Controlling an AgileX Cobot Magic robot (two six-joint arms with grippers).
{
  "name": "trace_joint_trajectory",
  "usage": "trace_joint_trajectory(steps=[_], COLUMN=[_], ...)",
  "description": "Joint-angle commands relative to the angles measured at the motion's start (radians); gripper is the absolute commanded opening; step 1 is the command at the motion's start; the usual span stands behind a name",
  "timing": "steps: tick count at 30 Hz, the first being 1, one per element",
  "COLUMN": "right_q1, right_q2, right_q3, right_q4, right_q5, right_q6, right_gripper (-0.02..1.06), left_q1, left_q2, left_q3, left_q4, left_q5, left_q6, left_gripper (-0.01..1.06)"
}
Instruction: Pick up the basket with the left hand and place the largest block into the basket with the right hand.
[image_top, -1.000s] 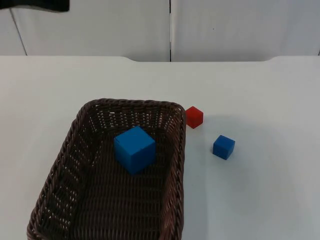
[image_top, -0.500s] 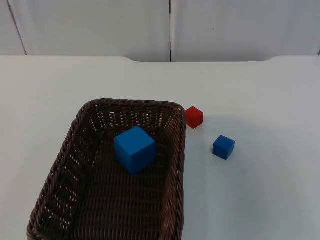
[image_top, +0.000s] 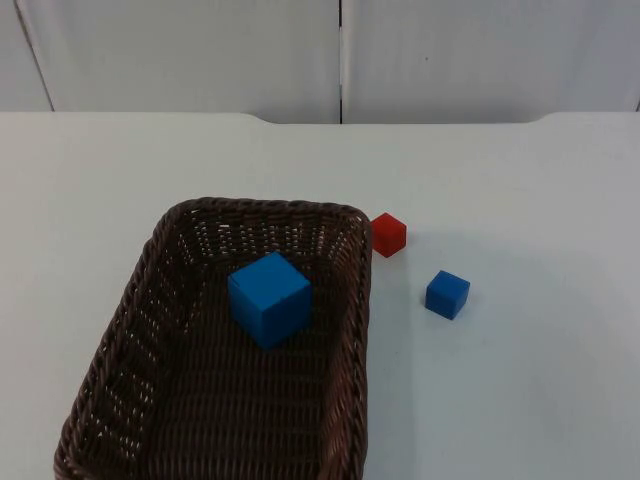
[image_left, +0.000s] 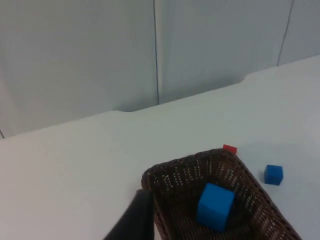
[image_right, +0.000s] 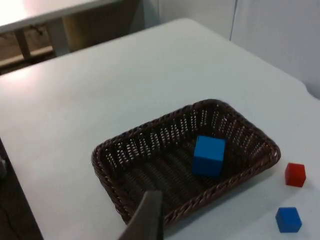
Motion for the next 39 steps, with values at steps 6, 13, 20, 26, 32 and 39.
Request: trace_joint_trajectory(steps=[6,13,20,26,32,39], right_q1=[0.006,0.006,0.006,0.006,0.006,0.006], right_q2=[-0.184,-0.352,-0.486,-0.505,-0.505,-0.505], right_q3=[0.047,0.047,0.086,0.113,0.118,0.137], right_q4=[0.003,-0.005,-0.024,-0.024,-0.027,-0.052], right_q5=[0.115,0.255,0.33,0.378,0.435,0.464], right_q6=[0.015,0.022,0.058,0.11,0.11,0.124], right_gripper=[0.85,0.85,0.85,0.85,0.85,0.85], left_q1=[-0.005,-0.005,-0.005,-0.005,-0.005,-0.005], left_q2=[-0.123,-0.211,-0.288,-0.312,-0.312,-0.312], left_q3=[-0.002,-0.002,0.081,0.157,0.157,0.157], left_q4=[0.012,0.014,0.015,0.026,0.047,0.119], left_q5=[0.051,0.126,0.14,0.139,0.151,0.208], left_q6=[-0.04,-0.049,-0.084,-0.121,-0.146,-0.146], left_gripper=[1.05,1.05,1.05,1.05,1.05,1.05])
